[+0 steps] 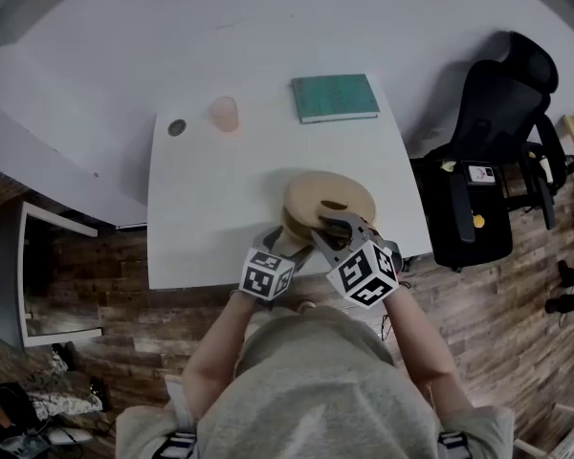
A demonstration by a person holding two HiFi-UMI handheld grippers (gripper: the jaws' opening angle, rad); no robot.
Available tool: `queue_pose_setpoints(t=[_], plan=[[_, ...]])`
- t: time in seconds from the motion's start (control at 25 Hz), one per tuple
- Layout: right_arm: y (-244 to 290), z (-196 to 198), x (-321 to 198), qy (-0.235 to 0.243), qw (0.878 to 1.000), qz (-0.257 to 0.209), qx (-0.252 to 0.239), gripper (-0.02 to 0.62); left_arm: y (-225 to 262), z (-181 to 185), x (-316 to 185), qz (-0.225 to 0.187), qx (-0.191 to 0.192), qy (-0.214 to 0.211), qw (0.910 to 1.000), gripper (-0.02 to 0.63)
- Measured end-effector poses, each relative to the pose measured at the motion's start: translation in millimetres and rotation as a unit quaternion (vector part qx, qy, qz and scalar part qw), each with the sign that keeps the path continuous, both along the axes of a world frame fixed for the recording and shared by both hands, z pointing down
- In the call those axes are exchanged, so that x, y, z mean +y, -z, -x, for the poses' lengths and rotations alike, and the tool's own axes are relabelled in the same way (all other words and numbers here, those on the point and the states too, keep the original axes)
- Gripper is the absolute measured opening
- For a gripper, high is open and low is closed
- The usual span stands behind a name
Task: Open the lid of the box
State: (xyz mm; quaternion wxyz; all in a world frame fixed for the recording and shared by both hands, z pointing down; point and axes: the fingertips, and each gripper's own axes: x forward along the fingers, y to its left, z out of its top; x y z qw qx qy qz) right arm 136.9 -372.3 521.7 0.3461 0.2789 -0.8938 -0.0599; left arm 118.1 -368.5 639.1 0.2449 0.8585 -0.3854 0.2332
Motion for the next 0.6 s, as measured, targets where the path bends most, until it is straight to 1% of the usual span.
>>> queue_pose_setpoints(t=[0.2,0.36,0.6], plan=[[10.7,-4.8,-8.0,-0.020,0.999,-0.001,-0.026,0.089,-0.3,1.3,-0.6,0.002,-0.002,-0.001,1.0000,0.339],[22.7,-11.2,-15.7,-0.043,0.997,0.002,-0.069,0.086,-0.2,1.1,0.0,0.001,-0.003,-0.001,1.0000,0.339],[38.0,-25.4,-28.7,-0.082,0.989,0.010,-0.125,0.084,-0.5,1.8,0.5,0.000,-0.004,0.000,1.0000,0.337]])
